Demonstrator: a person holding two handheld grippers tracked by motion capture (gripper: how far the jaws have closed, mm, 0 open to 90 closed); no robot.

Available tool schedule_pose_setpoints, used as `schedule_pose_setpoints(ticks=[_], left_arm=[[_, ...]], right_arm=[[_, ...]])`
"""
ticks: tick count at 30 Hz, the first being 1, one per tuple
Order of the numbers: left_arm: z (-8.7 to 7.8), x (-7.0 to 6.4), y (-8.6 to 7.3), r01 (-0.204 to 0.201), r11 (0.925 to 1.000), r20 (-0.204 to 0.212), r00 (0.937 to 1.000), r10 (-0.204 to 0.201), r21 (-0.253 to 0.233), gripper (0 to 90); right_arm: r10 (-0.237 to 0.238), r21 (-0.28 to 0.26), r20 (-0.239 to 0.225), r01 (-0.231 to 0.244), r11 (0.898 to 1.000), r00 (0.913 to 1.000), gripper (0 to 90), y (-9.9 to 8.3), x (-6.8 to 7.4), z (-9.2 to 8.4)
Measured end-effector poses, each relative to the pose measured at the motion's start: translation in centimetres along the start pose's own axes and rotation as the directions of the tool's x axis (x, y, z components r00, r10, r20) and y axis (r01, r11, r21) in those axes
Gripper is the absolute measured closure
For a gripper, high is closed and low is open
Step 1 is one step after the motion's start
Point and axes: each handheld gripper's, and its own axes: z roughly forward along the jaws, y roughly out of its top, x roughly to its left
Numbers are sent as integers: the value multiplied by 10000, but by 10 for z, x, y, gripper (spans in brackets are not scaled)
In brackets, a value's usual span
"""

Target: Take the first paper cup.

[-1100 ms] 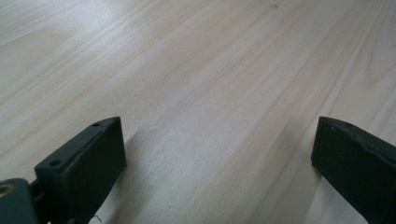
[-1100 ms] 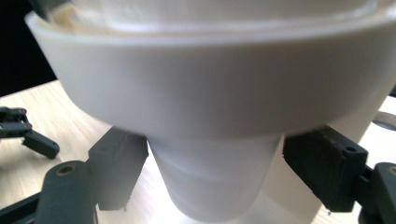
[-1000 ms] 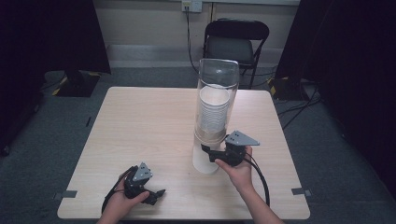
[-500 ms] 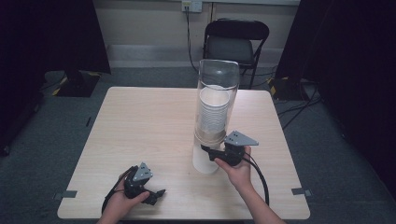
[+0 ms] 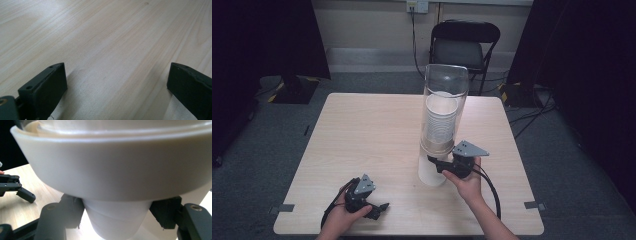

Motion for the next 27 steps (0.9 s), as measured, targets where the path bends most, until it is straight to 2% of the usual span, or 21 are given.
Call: schedule_pose_setpoints(ticks=[11, 27], left_arm=[[0, 0, 0, -10, 10000, 0, 10000, 10, 10, 21], [0, 0, 0, 0, 10000, 1, 10000, 0, 4, 21]], right_arm=[[-8, 63, 45, 7, 10000, 10000, 353, -1, 0, 0], [-23, 180, -167, 26, 9998, 9999, 360, -3, -2, 1]])
